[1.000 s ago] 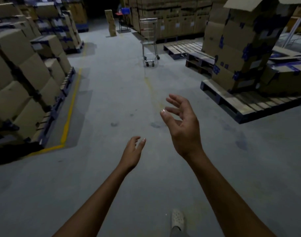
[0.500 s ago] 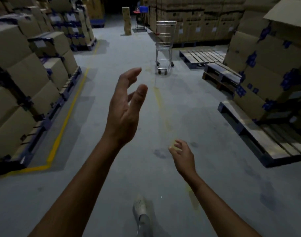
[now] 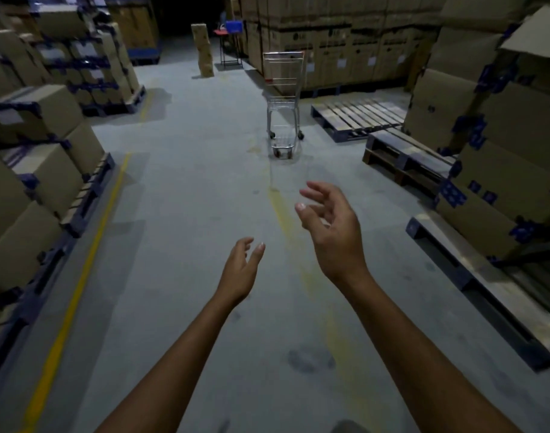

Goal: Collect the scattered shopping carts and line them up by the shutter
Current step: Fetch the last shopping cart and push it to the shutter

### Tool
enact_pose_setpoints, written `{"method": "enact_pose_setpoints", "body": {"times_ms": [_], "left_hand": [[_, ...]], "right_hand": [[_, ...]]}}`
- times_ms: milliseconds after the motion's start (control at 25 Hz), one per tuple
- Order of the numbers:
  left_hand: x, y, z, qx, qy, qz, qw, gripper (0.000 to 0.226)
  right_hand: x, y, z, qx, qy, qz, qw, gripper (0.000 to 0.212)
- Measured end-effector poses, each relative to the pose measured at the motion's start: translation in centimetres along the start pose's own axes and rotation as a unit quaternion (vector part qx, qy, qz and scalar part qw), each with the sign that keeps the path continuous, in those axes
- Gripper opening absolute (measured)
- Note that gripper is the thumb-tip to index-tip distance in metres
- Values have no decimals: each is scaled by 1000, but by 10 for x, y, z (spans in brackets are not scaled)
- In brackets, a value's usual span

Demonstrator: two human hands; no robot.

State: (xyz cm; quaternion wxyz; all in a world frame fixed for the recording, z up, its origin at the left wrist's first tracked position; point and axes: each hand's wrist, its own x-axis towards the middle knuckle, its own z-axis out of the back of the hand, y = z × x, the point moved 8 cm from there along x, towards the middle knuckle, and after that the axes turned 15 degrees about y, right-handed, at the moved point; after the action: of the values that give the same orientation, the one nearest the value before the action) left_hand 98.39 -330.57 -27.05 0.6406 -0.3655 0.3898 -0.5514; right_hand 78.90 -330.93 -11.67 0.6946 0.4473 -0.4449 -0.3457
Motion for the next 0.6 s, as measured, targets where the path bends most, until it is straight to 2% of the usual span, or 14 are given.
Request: {"method": "enact_pose_setpoints", "body": {"times_ms": [160, 280, 440, 600], "left_hand": [[126, 61, 11, 18, 41, 79, 996, 59], [252, 52, 34, 13, 26, 53, 998, 56], [410, -55, 90, 20, -3, -61, 998, 54], [512, -164, 168, 36, -67, -194, 978, 53]], "right_hand": [[113, -18, 9, 21, -11, 54, 998, 40], [232, -92, 14, 17, -13, 43, 999, 38], [402, -198, 26, 12, -25, -39, 999, 35], [545, -296, 18, 1, 25, -139, 990, 36]]}}
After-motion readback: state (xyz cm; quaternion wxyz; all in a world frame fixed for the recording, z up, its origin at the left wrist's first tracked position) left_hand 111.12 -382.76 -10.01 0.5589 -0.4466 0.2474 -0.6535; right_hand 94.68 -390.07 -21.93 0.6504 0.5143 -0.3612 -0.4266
